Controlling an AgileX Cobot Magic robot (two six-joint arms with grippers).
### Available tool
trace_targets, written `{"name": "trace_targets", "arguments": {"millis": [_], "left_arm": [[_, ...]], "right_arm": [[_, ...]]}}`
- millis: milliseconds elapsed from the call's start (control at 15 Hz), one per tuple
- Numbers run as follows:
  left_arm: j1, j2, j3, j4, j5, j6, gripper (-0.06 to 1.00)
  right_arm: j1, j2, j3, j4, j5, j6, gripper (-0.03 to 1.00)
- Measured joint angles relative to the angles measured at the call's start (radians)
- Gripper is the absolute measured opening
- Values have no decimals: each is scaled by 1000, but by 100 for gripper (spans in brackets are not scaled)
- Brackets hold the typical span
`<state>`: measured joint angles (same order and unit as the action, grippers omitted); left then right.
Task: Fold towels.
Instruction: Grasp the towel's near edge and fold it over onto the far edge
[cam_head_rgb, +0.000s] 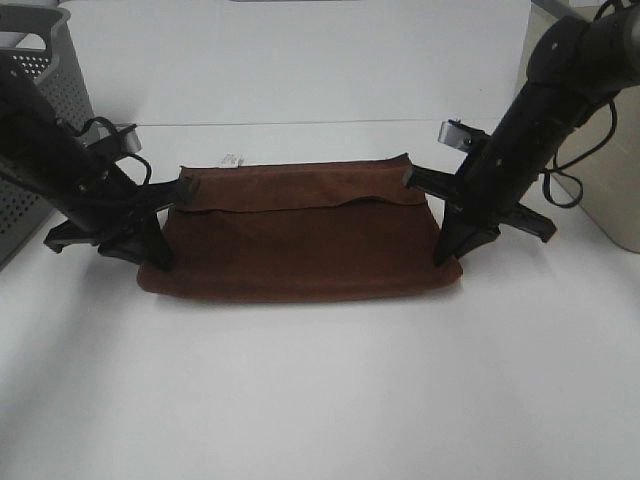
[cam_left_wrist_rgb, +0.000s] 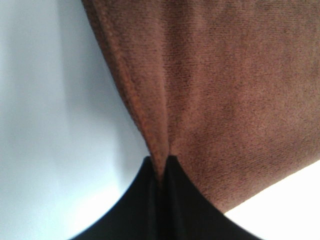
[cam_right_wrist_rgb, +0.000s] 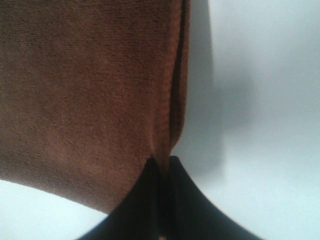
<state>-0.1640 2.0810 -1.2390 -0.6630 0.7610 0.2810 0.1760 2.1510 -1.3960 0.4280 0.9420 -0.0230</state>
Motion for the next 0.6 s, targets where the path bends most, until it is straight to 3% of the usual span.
{"name": "trace_targets", "arguments": {"millis": [267, 467, 600], "left_arm": [[-1, -133, 205, -4, -42, 1, 1], [-3, -223, 388, -16, -122, 1, 1], [-5, -227, 413, -20, -122, 1, 1]], "right_arm": [[21, -147, 309, 16, -122, -13, 0], [23, -216, 437, 49, -174, -43, 0], [24, -247, 451, 52, -178, -53, 0]]}}
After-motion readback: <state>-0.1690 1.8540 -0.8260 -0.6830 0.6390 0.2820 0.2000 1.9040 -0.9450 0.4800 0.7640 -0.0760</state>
